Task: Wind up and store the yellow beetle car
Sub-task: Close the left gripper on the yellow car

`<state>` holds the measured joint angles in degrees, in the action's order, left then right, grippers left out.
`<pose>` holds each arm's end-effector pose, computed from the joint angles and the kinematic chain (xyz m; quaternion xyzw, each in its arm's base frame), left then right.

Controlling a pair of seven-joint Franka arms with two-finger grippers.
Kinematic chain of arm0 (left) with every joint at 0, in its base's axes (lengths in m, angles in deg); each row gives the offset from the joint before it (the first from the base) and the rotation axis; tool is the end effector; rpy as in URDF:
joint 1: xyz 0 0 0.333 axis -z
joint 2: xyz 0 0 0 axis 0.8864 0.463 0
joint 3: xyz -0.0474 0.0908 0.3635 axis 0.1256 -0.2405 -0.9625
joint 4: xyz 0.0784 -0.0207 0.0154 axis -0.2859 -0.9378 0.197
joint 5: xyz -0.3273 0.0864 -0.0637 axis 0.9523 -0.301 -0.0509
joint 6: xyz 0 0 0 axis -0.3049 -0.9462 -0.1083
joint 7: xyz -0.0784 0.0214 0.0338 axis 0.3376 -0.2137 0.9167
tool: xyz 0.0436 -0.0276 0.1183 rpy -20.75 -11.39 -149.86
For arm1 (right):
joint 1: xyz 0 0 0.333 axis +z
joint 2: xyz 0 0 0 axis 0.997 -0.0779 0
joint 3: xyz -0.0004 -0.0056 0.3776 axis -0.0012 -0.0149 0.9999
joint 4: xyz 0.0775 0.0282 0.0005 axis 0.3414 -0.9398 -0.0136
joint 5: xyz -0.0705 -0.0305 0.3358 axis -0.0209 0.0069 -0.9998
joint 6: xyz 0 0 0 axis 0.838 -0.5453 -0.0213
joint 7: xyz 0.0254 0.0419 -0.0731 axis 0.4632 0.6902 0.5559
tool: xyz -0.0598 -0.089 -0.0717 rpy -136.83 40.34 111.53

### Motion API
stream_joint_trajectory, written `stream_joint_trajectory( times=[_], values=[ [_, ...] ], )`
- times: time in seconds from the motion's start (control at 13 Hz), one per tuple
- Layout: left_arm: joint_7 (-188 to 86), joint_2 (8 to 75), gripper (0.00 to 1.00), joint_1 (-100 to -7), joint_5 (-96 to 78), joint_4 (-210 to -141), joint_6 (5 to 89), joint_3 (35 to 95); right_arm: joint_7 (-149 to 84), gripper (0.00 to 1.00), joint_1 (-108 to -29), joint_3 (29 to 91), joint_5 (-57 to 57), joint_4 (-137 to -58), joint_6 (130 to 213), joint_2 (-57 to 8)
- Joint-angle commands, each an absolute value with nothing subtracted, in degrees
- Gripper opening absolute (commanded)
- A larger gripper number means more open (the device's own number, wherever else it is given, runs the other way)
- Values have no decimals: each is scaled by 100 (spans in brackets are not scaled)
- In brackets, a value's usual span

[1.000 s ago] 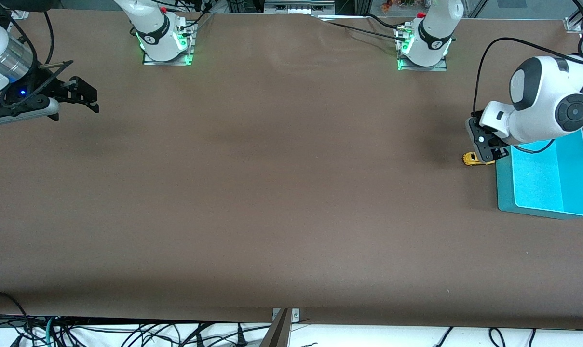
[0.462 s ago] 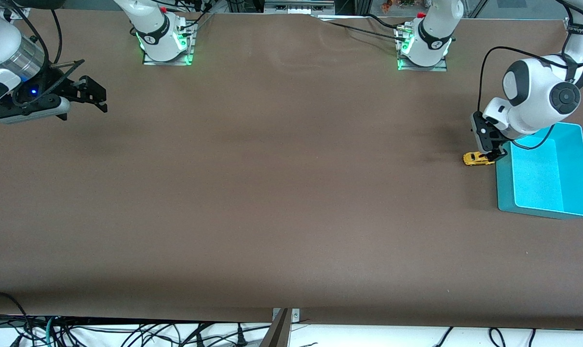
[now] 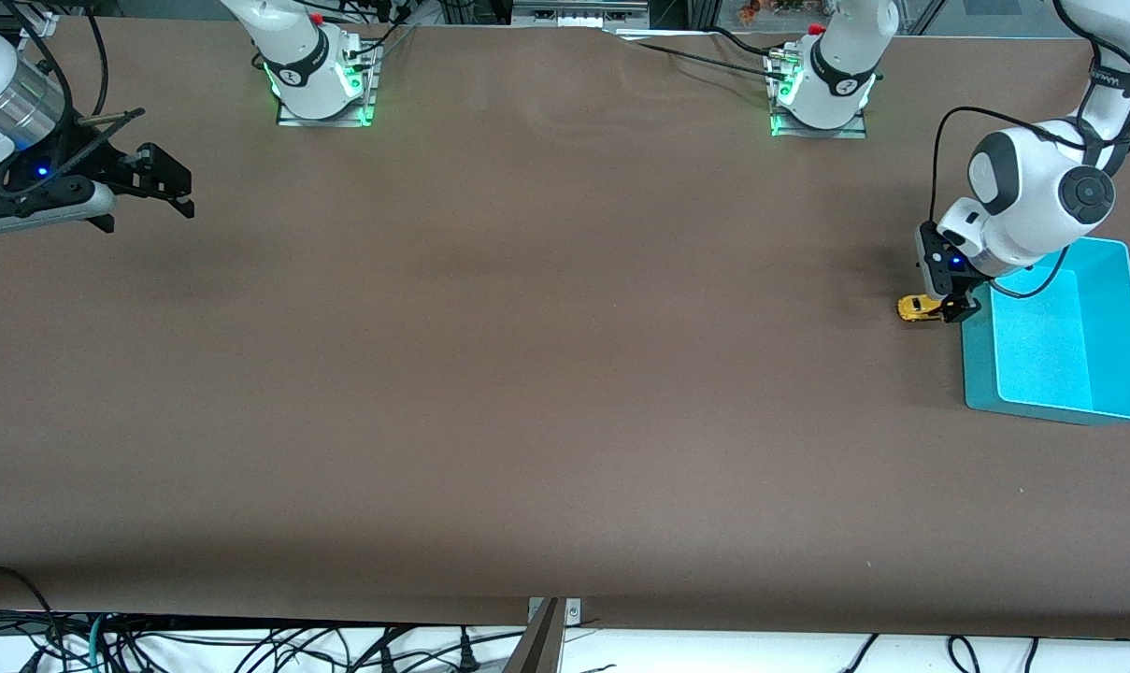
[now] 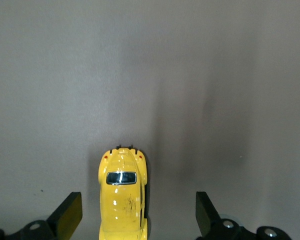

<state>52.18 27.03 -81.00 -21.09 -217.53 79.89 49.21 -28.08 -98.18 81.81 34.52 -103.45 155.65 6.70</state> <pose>0.4455 0.1265 0.2947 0.7433 -0.6685 -0.0213 0.0138 0.4677 0.0441 0.6302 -0.9939 -0.1083 -0.0195 0.0018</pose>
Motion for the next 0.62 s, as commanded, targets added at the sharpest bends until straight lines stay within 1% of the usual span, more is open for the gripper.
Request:
stream_joint_trajectory(
  times=[0.0, 0.54],
  values=[
    [5299, 2840, 100, -8219, -2288, -21747, 8196, 4972, -2851, 100, -9819, 8166, 3373, -10272, 15504, 714],
    [5510, 3200, 100, -8255, -2288, -21747, 8767, 4858, -2851, 100, -9819, 8183, 3382, -10281, 15522, 696]
  ],
)
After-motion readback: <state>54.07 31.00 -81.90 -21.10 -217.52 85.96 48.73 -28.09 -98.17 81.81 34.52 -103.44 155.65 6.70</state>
